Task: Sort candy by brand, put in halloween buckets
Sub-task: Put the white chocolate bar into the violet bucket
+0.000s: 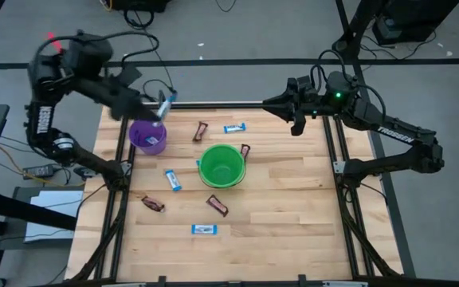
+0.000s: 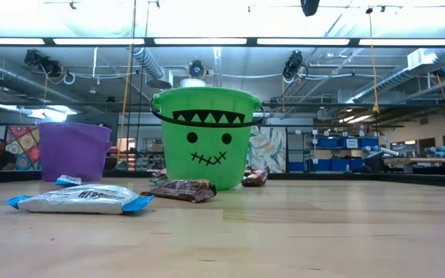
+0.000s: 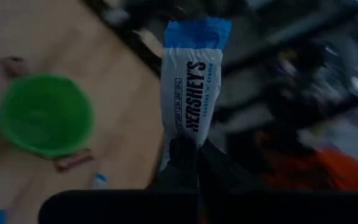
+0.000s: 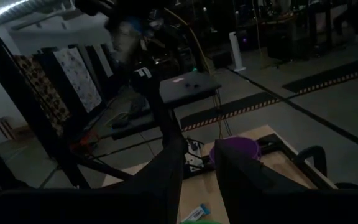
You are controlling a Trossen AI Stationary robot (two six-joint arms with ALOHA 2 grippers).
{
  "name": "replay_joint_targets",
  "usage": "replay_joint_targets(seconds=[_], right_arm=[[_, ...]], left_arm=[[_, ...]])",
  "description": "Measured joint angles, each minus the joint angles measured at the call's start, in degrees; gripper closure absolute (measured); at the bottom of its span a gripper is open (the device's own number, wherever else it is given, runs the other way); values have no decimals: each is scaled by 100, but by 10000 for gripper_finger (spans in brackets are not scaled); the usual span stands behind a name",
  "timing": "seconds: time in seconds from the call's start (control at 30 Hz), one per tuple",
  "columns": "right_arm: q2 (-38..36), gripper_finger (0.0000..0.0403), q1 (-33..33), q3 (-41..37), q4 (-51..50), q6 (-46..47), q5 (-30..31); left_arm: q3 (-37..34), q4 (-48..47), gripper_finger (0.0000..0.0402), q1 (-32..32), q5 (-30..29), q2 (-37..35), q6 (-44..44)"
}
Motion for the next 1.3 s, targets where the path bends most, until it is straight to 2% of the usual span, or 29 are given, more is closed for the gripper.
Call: replay_joint_targets(seconds=[0.1, 0.4, 0.5, 0.7, 0.8, 0.87, 1.1, 1.3], right_arm=[[0, 297, 0, 0, 1, 0, -1], [2, 297, 0, 0, 0, 15, 4], [2, 297, 0, 0, -3, 15, 11], [2, 297, 0, 0, -3, 20, 111], [2, 297, 0, 0, -3, 37, 111], [2, 297, 0, 0, -7, 61, 110], [2, 297, 1, 0, -7, 210, 109], [2, 297, 37, 0, -6, 215, 136]], left_arm=[[7, -15, 401, 0, 247, -109, -105], [4, -41, 401, 4, 123, -302, -188], [2, -197, 401, 4, -834, -318, 174], [-419, -138, 401, 4, -3815, -452, 522], [-1042, -146, 401, 7, -4793, -552, 507], [-1686, -142, 401, 7, -5079, -671, 437], [-4300, -157, 401, 4, -5606, -1069, -78], [-5968, 232, 401, 4, -5620, -1697, -516]])
